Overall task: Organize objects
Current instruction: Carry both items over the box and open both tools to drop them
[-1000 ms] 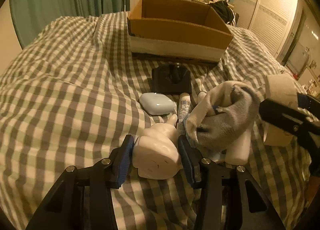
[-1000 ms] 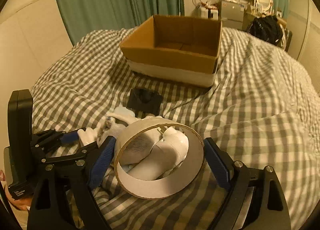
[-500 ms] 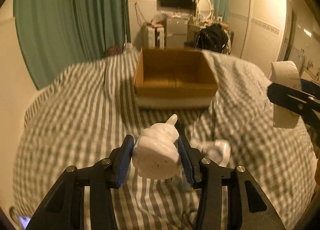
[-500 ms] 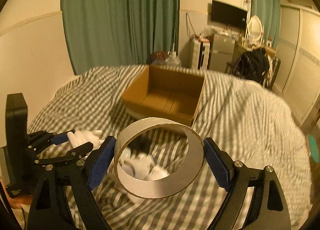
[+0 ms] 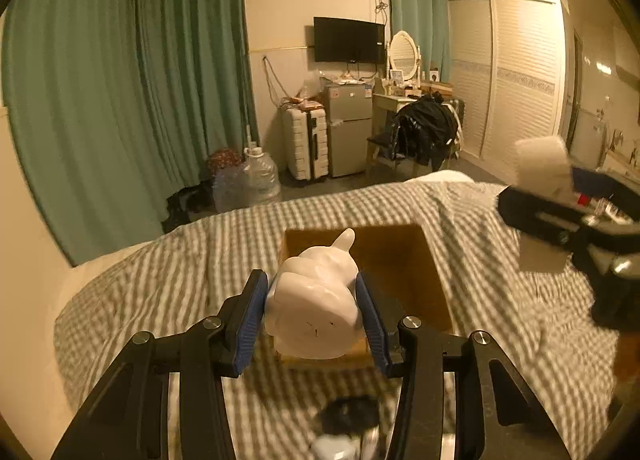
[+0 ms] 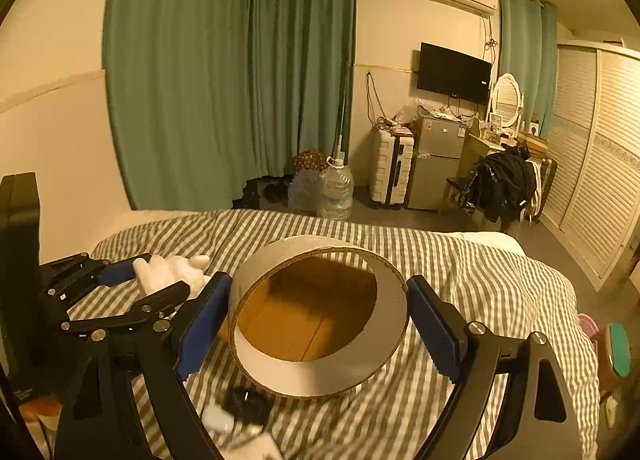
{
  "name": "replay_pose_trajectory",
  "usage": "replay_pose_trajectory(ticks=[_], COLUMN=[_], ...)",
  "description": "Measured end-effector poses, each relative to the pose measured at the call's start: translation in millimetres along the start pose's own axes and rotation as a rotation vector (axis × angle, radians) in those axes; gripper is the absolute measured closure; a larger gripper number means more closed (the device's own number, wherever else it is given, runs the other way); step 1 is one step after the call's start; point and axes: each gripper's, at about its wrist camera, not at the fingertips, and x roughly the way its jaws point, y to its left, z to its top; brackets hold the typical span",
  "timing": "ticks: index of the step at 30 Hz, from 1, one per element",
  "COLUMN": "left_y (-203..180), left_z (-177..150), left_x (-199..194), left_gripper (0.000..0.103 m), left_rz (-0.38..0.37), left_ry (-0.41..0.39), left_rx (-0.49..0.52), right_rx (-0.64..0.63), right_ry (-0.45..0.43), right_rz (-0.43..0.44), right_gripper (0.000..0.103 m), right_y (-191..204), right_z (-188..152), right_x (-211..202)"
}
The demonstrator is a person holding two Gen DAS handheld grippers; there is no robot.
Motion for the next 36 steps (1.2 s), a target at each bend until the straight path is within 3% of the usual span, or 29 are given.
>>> replay_pose_trajectory(ticks=[6, 11, 17, 21, 28, 29, 33, 36], left_y=[4.3, 3.3, -1.1, -0.9, 4.0, 4.0, 6.3, 8.9], left_z=[10.2, -3.4, -23.7, -35.4, -36.1, -37.4, -32.8, -28.1], left_x=[75.5, 129.4, 181.0, 193.5, 184.9, 179.4, 153.7, 125.1], left_gripper=[0.056, 0.056, 0.056, 0.056, 0.054, 0.051, 0.022, 0.020], left_rz=[-0.023, -0.045, -0.049, -0.054, -0.082, -0.082, -0.058, -0.037], left_ry=[0.036, 0.084, 0.153, 0.176, 0.164, 0.158, 0.123, 0.101], left_rx=[-0.016, -0.016, 0.009, 0.007, 0.017, 0.017, 0.011, 0.013], right_rx=[0.041, 0.108, 0.099, 0.087, 0.104, 0.115, 0.142, 0.171], right_ry=[0.050, 0.153, 0.235, 0.283, 0.282, 0.274, 0.254, 0.237], right_rz=[0.007, 0.014, 0.016, 0.013, 0.067, 0.073, 0.037, 0.025], right_gripper=[0.015, 0.015, 0.015, 0.015, 0.014, 0.014, 0.009, 0.009], right_y=[-19.1, -38.0, -41.8, -44.1, -40.2, -42.3, -45.3, -48.1], right_z=[10.4, -7.1, -34.0, -49.7, -55.3, -54.6, -47.1, -37.7], right_x=[75.8, 147.4, 207.6, 239.1, 238.1, 235.5, 216.4, 190.3])
